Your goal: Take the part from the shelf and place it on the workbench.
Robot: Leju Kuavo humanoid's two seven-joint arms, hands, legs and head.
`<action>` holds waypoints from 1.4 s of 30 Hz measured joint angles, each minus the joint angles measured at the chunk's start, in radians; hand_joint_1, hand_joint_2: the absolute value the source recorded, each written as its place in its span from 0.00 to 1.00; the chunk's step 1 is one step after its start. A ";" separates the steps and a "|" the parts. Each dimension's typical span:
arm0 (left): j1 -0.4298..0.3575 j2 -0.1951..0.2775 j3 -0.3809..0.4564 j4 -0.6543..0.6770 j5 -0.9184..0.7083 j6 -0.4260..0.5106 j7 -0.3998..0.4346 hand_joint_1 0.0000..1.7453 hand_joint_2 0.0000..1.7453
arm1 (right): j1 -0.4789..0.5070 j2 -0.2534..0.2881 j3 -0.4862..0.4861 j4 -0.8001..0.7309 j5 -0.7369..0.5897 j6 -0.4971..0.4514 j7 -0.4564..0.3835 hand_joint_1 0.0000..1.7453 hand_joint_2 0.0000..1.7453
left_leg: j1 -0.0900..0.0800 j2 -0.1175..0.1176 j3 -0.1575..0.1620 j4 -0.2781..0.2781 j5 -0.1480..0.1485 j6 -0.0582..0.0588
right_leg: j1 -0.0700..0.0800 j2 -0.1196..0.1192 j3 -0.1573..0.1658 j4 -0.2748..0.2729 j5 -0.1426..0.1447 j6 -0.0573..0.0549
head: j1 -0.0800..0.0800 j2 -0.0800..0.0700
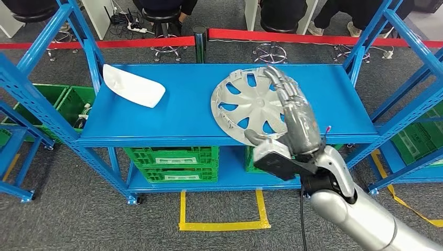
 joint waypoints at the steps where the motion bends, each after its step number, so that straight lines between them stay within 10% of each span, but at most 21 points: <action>1: 0.001 0.001 0.000 0.000 0.004 0.002 0.000 0.00 0.00 | 0.040 0.005 -0.021 -0.041 -0.006 -0.045 -0.018 0.00 1.00 | 0.000 -0.003 0.000 0.000 0.000 0.000 | 0.000 -0.003 0.001 -0.001 -0.001 0.000 | 0.000 0.000; 14: 0.004 0.011 0.000 0.001 0.014 0.016 -0.001 0.00 0.00 | 0.345 0.070 -0.143 -0.366 0.013 -0.198 -0.142 0.00 1.00 | 0.000 -0.002 0.002 -0.001 -0.001 -0.001 | 0.000 -0.005 0.004 -0.002 -0.004 -0.001 | 0.000 0.000; 42: 0.004 0.013 0.000 0.000 0.022 0.016 -0.011 0.00 0.00 | 0.413 0.106 -0.142 -0.450 0.076 -0.141 -0.107 0.00 1.00 | 0.000 0.010 0.004 -0.001 -0.001 -0.001 | 0.000 0.002 0.005 -0.002 -0.003 -0.001 | 0.000 0.000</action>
